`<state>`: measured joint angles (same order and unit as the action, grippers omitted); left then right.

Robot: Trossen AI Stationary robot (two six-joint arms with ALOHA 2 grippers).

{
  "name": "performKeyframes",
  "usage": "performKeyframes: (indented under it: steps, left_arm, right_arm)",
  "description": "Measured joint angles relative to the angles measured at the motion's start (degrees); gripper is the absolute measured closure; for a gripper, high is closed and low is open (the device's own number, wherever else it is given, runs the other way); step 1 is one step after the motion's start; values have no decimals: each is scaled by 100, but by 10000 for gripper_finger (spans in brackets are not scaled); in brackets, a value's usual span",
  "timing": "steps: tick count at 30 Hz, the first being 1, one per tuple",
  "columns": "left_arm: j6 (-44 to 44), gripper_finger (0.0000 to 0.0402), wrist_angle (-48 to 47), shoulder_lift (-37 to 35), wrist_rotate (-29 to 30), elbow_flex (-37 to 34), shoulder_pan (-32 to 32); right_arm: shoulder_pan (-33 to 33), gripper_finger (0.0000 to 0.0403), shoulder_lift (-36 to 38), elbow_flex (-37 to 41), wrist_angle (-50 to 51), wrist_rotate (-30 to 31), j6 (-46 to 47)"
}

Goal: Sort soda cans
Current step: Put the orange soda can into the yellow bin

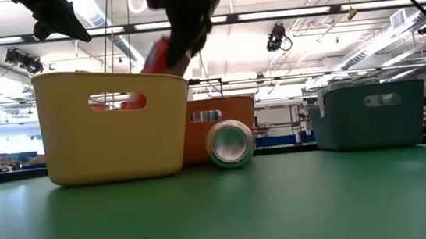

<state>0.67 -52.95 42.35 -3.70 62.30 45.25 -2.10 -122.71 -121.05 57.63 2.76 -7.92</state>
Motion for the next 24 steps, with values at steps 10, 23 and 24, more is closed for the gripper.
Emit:
performKeyframes:
  steps: [10, 23, 24]
  left_arm:
    - [0, 401, -6, 0, -3, 0, 0]
    - [-29, 401, -15, -2, -4, -2, 0]
    - [-31, 401, -15, -2, -4, 0, 0]
  right_arm:
    - [-37, 118, -385, -2, 95, -4, 25]
    - [-110, 90, -876, 7, -81, 38, 83]
    - [-110, 88, -908, 7, -107, 48, 83]
